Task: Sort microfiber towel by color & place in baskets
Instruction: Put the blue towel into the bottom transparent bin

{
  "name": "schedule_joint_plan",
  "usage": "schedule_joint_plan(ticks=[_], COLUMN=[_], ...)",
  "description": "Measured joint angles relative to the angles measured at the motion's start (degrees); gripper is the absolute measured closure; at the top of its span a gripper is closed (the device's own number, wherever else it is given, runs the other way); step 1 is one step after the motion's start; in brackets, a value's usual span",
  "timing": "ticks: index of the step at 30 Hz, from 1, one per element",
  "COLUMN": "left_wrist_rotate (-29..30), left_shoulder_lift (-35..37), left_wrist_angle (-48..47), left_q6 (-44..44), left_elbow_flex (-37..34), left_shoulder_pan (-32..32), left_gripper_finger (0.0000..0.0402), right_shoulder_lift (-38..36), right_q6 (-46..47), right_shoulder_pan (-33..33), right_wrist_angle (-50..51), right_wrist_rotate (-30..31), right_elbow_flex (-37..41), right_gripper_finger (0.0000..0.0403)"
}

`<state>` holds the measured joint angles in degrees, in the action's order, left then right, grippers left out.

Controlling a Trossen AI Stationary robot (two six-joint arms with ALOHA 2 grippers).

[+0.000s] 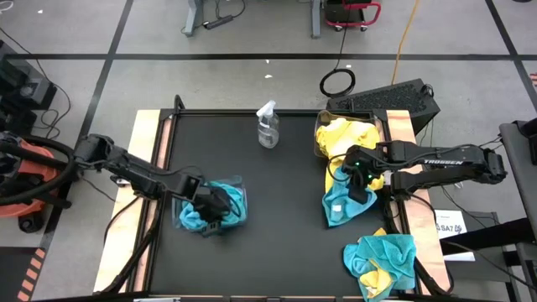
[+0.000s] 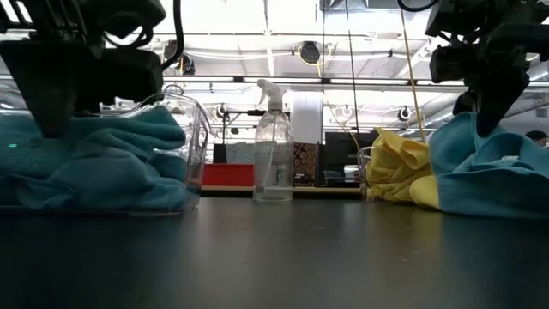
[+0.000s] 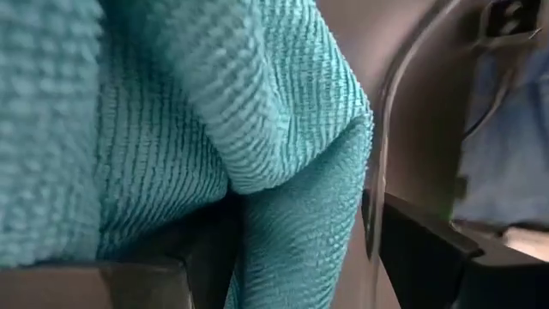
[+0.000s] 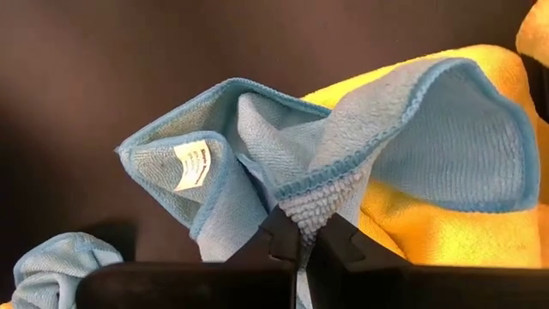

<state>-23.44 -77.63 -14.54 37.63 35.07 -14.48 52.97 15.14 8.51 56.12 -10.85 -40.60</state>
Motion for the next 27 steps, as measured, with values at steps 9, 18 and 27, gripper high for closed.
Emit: schedule_joint_plan(ticks=[9,18,27], left_wrist_rotate=[-0.4,-3.8,-2.9], left_shoulder_lift=[0.1,4.7,14.3], left_wrist_angle=[21.4,24.5,24.7], left_q6=[5.0,11.4,11.6], left_elbow_flex=[-7.9,-5.6,-1.3], left_shoulder_pan=[2.8,4.0,4.0], left_gripper_finger=[0.0146,0.0146,0.0146], right_shoulder_lift=[0.0,0.0,0.0], right_q6=[-1.0,-0.9,-0.8], right_shoulder_pan=[0.0,0.0,0.0], right_wrist_angle=[-3.3,-3.4,-3.6], right_wrist_rotate=[0.0,-0.1,-1.5], right_elbow_flex=[0.0,0.0,0.0], right_gripper_finger=[0.0403,0.0403,0.0403])
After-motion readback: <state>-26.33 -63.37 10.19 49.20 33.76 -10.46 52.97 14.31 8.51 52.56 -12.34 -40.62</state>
